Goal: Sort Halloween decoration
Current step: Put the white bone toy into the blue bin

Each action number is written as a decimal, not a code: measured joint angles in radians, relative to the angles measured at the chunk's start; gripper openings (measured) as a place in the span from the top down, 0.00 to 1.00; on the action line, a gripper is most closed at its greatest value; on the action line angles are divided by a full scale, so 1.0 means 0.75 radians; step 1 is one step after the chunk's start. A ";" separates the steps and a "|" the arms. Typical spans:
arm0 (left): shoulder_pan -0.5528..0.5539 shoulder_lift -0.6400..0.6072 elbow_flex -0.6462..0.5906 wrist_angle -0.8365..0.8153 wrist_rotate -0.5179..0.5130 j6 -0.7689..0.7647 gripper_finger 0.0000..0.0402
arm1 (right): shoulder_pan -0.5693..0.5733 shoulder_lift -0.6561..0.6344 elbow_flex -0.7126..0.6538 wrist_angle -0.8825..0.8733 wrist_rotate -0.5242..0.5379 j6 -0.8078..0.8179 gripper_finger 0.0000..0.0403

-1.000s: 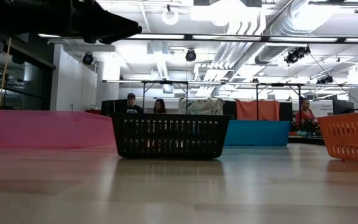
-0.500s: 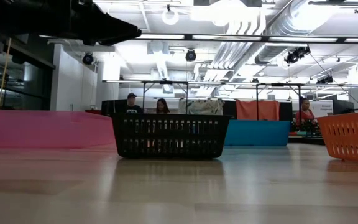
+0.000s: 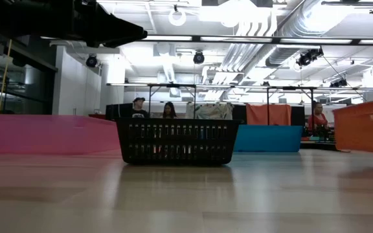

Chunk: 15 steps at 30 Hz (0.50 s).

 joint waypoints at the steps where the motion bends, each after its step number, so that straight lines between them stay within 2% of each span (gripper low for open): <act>1: 0.000 0.000 0.000 0.000 0.000 0.000 0.64 | -0.002 0.000 0.000 -0.003 0.015 0.008 0.62; 8: 0.000 0.000 0.000 0.000 0.000 0.000 0.64 | -0.018 0.000 0.000 -0.013 0.074 0.002 0.62; 15: 0.000 0.000 0.000 0.000 0.000 0.000 0.64 | -0.002 -0.051 0.000 -0.059 0.050 0.028 0.62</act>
